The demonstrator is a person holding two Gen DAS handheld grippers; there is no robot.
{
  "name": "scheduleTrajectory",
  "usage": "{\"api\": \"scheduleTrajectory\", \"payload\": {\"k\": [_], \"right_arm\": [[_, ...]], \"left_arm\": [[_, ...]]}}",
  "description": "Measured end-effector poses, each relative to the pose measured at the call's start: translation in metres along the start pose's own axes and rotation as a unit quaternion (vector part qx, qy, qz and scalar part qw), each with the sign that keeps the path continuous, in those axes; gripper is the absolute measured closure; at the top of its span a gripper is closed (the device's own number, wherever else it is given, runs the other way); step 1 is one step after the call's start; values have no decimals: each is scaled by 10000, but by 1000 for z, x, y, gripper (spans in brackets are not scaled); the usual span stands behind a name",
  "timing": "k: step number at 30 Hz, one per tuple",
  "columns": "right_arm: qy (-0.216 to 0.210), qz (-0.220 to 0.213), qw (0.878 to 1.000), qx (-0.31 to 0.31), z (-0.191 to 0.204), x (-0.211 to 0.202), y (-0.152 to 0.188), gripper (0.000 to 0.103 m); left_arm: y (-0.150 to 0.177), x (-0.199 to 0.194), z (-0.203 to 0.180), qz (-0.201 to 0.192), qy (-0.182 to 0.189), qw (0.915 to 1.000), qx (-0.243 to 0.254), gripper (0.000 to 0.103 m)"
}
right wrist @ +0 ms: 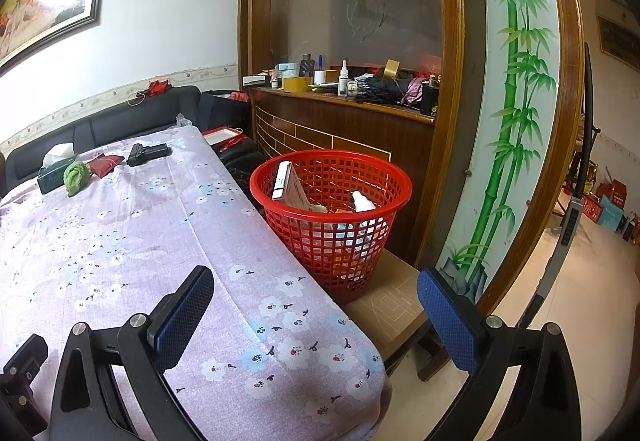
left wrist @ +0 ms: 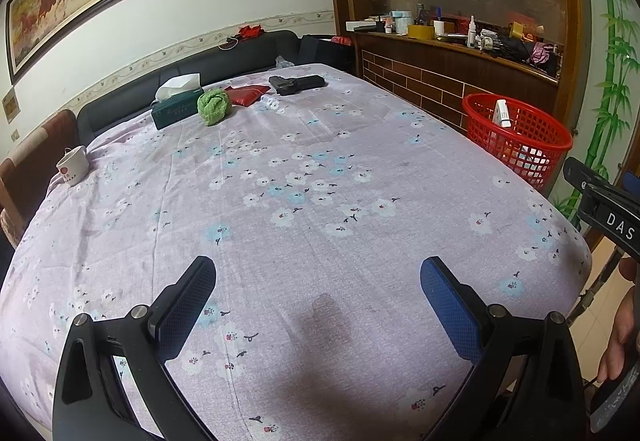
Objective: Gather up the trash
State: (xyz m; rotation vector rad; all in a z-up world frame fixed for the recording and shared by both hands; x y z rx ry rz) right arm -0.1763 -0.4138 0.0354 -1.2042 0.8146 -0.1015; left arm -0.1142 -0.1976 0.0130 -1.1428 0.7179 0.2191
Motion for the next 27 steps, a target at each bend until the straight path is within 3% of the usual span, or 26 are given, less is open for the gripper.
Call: {"api": "scheduleTrajectory", "payload": {"k": [27], "right_arm": [[-23, 55, 10000, -22, 2, 2, 3, 0]], "left_arm": [[3, 2, 2, 37, 59, 9999, -92, 1]]}}
Point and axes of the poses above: each gripper's, at about its wrist camera, not at the fingertips, and x roughly the way its jaws point, z to its left, y to its underside, the point moved 4 cm from there along x, roughly the way its jaws point, and after that the axes turned 8 degrees about x, right-handed, at the moved point
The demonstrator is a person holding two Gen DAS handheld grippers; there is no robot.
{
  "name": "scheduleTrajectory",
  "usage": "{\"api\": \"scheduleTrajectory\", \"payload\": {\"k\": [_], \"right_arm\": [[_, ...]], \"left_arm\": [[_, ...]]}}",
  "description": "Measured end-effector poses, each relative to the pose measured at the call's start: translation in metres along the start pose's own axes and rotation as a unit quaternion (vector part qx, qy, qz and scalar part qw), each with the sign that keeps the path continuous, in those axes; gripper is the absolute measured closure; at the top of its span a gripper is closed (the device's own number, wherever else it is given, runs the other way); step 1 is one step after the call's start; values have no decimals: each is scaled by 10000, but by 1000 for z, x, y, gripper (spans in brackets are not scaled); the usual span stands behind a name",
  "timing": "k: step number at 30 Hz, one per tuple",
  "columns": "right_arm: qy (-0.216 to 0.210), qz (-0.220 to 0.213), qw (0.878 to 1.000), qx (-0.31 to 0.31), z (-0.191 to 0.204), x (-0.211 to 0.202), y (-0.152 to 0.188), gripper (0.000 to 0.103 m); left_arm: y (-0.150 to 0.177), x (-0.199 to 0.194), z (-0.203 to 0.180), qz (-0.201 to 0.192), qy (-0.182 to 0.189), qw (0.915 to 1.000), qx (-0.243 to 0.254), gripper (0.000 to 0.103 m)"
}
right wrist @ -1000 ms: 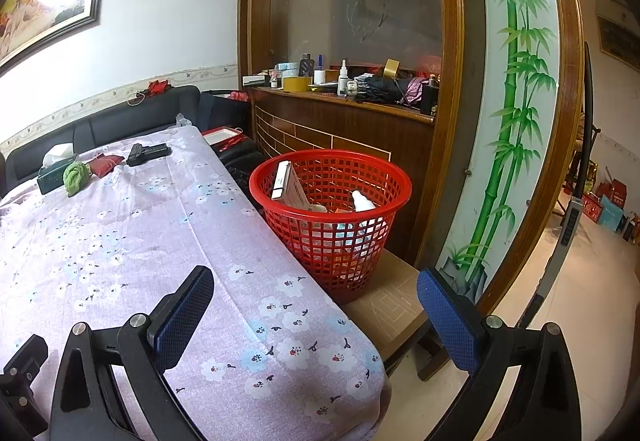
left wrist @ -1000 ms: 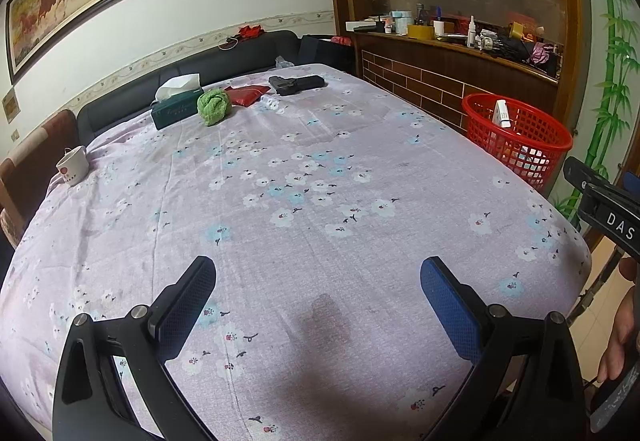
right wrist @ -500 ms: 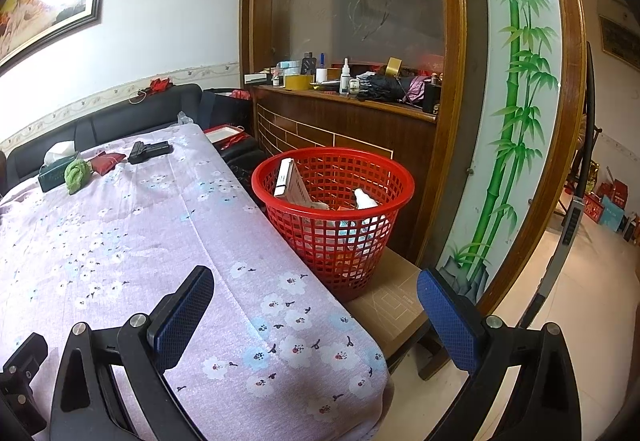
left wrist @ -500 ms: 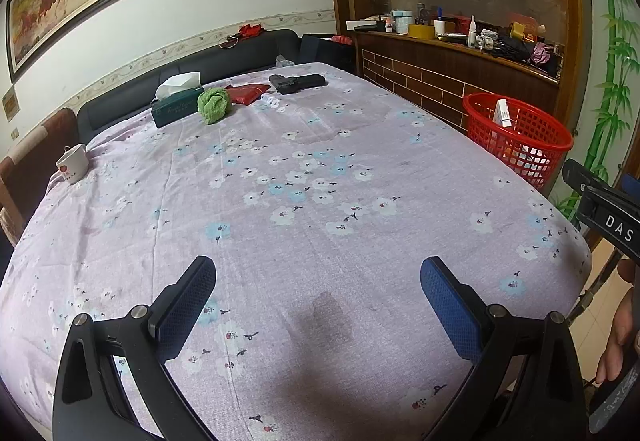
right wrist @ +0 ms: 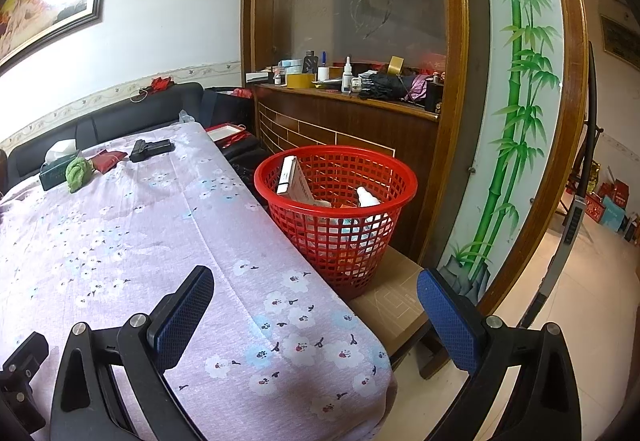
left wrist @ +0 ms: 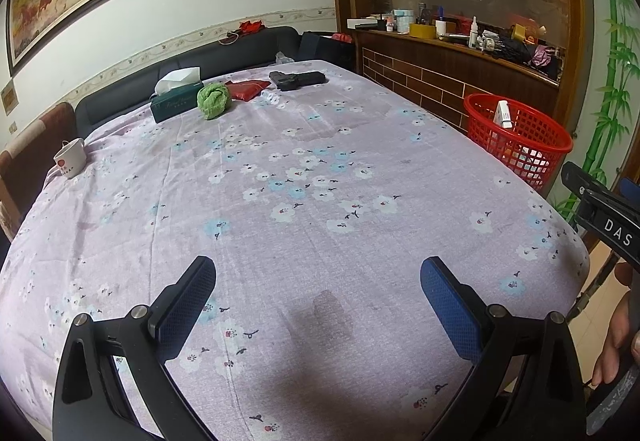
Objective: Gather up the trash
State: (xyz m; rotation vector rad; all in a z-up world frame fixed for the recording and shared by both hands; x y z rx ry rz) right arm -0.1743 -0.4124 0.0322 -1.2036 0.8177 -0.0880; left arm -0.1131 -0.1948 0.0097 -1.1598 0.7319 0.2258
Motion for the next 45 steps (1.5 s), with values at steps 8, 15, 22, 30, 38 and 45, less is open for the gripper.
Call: {"api": "scheduleTrajectory", "payload": {"k": [8, 15, 22, 30, 38, 45], "right_arm": [[-102, 11, 9999, -13, 8, 1, 0, 0], [-691, 22, 9966, -444, 58, -5, -4, 0], [-1667, 1060, 9722, -1259, 161, 16, 14, 0], [-1977, 2246, 9412, -1567, 264, 54, 54, 0], [-1782, 2568, 9335, -1755, 296, 70, 77, 0], [-1701, 2404, 9389, -1781, 301, 72, 79, 0]], "left_arm": [[-1, -4, 35, -45, -373, 9988, -321, 1], [16, 1, 116, 375, -1133, 9880, -981, 1], [53, 33, 196, 1591, -1615, 9614, -1559, 1], [73, 51, 236, 1996, -967, 9531, -2057, 1], [66, 66, 244, 1759, -826, 9652, -1752, 0], [63, 71, 250, 1690, -885, 9648, -1808, 0]]}}
Point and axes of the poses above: each gripper's, at about its wrist camera, not at the fingertips, and x roughly the way its jaws point, z to its left, y to its underside, the point moved 4 cm from there along x, roughly the way its jaws point, and after that the axes turned 8 degrees about x, right-handed, at the moved point
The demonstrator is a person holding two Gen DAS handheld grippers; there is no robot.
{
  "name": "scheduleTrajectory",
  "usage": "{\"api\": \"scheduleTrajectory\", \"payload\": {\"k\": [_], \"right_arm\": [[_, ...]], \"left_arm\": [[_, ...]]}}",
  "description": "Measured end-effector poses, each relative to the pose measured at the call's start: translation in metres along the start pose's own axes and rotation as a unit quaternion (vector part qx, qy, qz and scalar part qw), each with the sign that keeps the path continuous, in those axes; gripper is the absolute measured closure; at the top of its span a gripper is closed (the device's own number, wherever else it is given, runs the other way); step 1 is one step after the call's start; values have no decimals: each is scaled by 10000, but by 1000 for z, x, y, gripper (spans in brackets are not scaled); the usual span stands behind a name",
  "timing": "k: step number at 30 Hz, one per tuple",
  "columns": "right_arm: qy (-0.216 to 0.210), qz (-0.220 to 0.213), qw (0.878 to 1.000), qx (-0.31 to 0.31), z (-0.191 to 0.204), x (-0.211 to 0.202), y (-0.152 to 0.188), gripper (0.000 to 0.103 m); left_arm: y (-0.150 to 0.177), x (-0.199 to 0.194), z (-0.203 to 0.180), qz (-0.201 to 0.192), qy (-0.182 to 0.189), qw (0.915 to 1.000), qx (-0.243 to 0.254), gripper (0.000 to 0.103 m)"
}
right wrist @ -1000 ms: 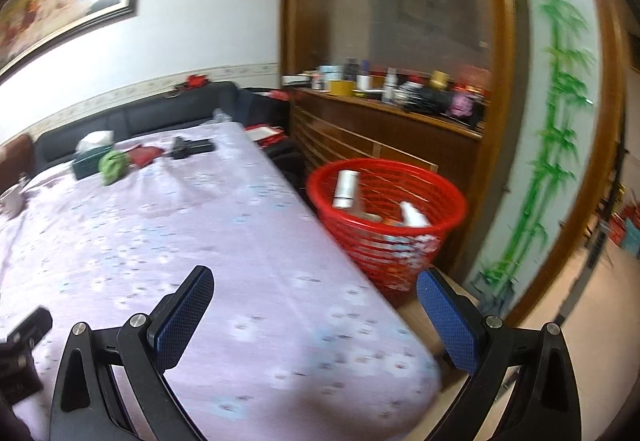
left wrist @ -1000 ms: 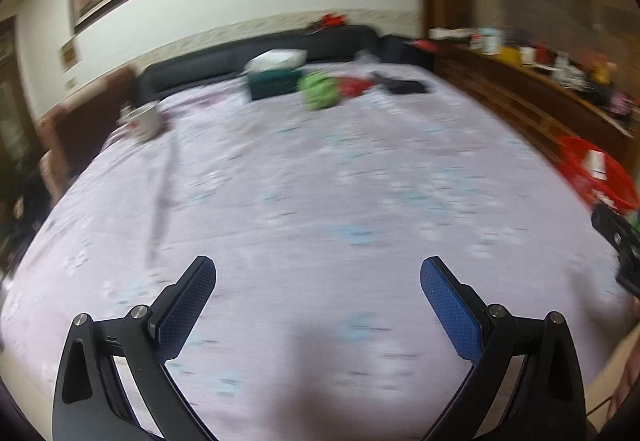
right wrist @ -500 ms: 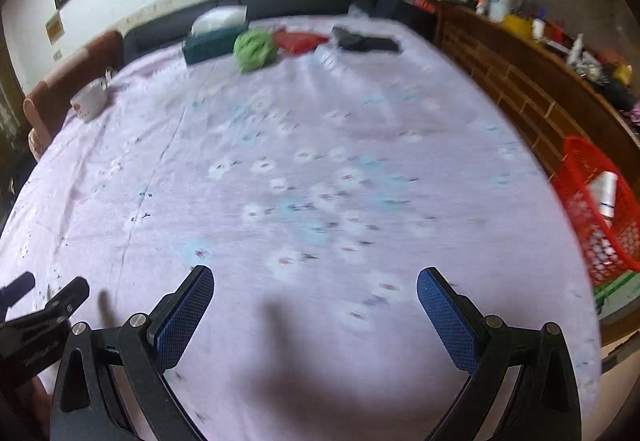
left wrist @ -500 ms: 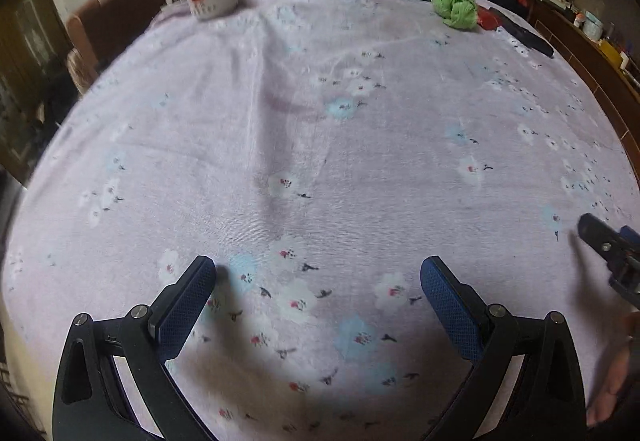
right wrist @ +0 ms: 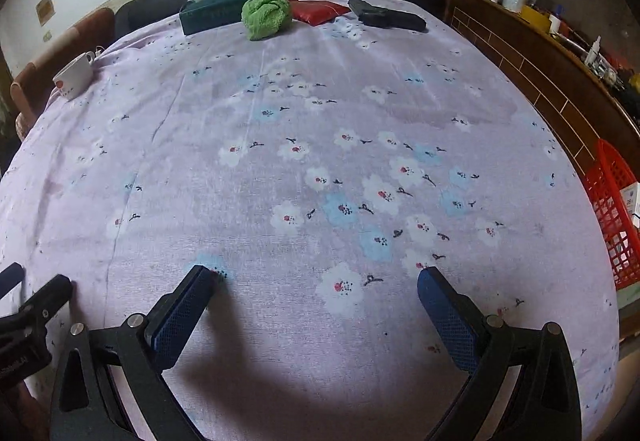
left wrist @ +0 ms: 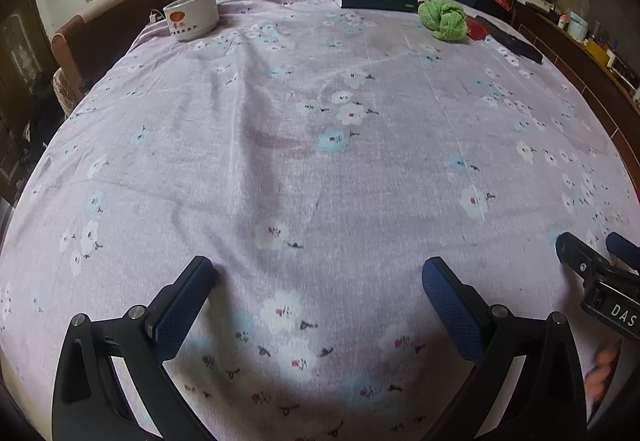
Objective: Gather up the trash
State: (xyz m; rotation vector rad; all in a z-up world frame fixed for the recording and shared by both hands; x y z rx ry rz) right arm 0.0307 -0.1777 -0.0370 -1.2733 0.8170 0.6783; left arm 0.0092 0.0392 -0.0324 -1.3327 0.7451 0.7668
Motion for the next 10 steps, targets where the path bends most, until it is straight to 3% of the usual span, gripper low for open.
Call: {"api": "scheduleTrajectory", "payload": {"k": [10], "right_arm": [[-14, -4, 10000, 16, -1, 0, 1, 0]], "left_arm": [[-1, 1, -1, -1, 8, 10000, 19, 0]]}}
Point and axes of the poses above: each gripper's, at about its wrist camera, not at the fingertips, and x roughly the way its jaws point, z to its left, y to its underside, the point moved 4 cm from there along x, roughly the way its jaws point, and after that the axes turned 8 degrees about x, right-handed, at the moved point
